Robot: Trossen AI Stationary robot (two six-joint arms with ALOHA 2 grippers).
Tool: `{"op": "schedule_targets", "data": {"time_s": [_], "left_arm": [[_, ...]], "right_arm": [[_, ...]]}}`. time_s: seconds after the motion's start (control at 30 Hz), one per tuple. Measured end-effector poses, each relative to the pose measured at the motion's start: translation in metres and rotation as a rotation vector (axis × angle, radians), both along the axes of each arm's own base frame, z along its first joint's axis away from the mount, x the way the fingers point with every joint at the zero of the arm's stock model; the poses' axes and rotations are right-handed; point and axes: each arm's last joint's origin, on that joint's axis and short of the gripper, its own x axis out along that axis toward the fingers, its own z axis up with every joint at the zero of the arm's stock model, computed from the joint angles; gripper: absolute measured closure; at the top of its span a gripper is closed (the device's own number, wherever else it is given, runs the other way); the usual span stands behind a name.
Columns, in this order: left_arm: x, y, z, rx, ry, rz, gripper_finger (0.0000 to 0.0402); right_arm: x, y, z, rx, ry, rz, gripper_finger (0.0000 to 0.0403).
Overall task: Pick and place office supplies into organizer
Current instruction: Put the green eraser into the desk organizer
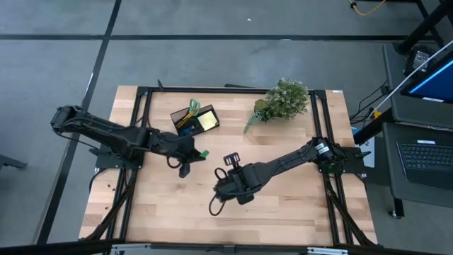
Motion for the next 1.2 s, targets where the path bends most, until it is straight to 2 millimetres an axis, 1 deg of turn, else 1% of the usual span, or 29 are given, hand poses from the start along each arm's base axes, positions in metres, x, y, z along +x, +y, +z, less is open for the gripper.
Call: {"op": "schedule_targets", "data": {"time_s": [0.1, 0.23, 0.33, 0.4, 0.47, 0.53, 0.67, 0.73, 0.8, 0.9, 1.1, 1.2], "left_arm": [[-0.008, -0.002, 0.004, 0.042, -0.001, 0.026, 0.0389], [-0.015, -0.008, 0.007, 0.080, 0.003, 0.035, 0.0389], [-0.019, -0.012, 0.006, 0.106, 0.019, 0.039, 0.0389], [-0.021, -0.015, 0.005, 0.123, 0.032, 0.039, 0.0389], [-0.022, -0.018, 0.003, 0.140, 0.044, 0.040, 0.0389], [-0.024, -0.020, 0.002, 0.159, 0.052, 0.047, 0.0389], [-0.026, -0.021, 0.000, 0.195, 0.073, 0.078, 0.0389], [-0.028, -0.020, -0.002, 0.193, 0.099, 0.106, 0.0389], [-0.030, -0.016, -0.005, 0.182, 0.137, 0.151, 0.0389], [-0.032, -0.008, -0.009, 0.164, 0.183, 0.251, 0.0389], [-0.033, 0.014, -0.013, 0.077, 0.217, 0.456, 0.0389], [-0.030, 0.024, -0.012, 0.052, 0.227, 0.507, 0.0389]], "right_arm": [[0.006, -0.003, 0.001, 0.036, -0.035, -0.010, 0.0398], [0.014, -0.014, -0.002, 0.069, -0.076, -0.036, 0.0398], [0.020, -0.022, -0.008, 0.112, -0.093, -0.056, 0.0399], [0.024, -0.028, -0.016, 0.129, -0.102, -0.067, 0.0399], [0.023, -0.036, -0.025, 0.128, -0.087, -0.096, 0.0400], [0.021, -0.045, -0.027, 0.138, -0.112, -0.124, 0.0400], [0.007, -0.062, -0.026, 0.170, -0.204, -0.171, 0.0399], [-0.005, -0.069, -0.024, 0.187, -0.256, -0.184, 0.0399], [-0.018, -0.074, -0.017, 0.214, -0.331, -0.193, 0.0399], [-0.039, -0.081, -0.007, 0.254, -0.450, -0.196, 0.0399], [-0.072, -0.087, 0.001, 0.311, -0.630, -0.176, 0.0398], [-0.085, -0.090, -0.004, 0.319, -0.655, -0.174, 0.0398]]}}
